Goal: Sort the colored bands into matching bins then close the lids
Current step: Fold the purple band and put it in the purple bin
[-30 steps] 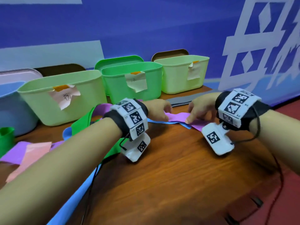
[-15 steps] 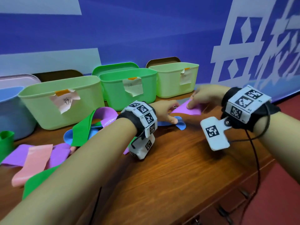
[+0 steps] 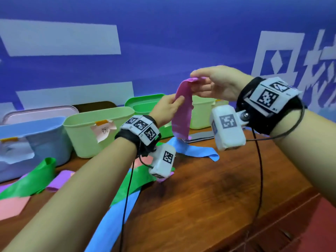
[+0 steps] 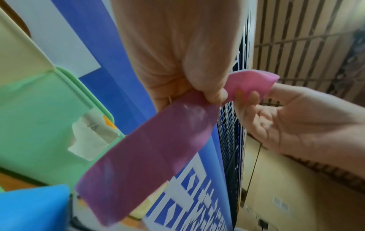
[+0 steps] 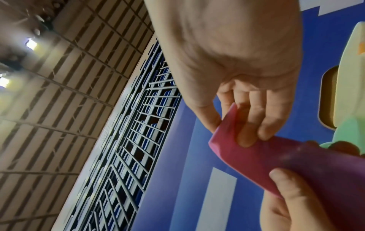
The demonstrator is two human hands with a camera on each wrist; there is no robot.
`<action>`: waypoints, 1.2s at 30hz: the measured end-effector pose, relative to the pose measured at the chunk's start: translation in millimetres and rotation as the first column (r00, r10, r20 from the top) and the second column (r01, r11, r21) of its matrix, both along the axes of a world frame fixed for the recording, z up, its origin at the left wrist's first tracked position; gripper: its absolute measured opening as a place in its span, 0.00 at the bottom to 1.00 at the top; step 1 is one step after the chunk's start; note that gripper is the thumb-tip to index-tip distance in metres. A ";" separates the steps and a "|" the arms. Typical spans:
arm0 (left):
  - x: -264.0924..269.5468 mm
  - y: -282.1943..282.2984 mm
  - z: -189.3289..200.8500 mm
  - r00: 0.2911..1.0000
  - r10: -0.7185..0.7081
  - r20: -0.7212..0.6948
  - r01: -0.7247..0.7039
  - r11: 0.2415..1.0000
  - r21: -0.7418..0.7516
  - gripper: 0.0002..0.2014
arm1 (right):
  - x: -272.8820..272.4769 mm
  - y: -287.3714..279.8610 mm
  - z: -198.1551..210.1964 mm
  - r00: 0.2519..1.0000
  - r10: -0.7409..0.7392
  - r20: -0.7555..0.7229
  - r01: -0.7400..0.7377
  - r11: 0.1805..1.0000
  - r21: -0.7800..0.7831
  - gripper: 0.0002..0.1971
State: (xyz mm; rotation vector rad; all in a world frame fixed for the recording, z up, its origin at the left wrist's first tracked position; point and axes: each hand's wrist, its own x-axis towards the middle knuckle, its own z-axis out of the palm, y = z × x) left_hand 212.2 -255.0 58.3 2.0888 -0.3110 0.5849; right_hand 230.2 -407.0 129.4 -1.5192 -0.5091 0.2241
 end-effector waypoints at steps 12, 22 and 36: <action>-94.3 57.1 60.7 0.992 0.000 -0.129 -0.012 0.996 -0.094 0.14 | -57.3 45.5 41.5 0.951 0.169 0.258 -0.160 0.986 -0.056 0.06; -177.1 92.9 64.9 0.994 -0.042 -0.097 0.030 0.992 -0.120 0.10 | -113.7 104.4 42.2 0.751 0.091 0.654 0.034 0.984 -0.176 0.07; -235.6 150.3 50.1 0.848 0.470 0.245 -0.457 0.882 -0.113 0.13 | -142.5 175.3 12.6 0.744 0.314 0.589 -0.257 0.949 -0.181 0.07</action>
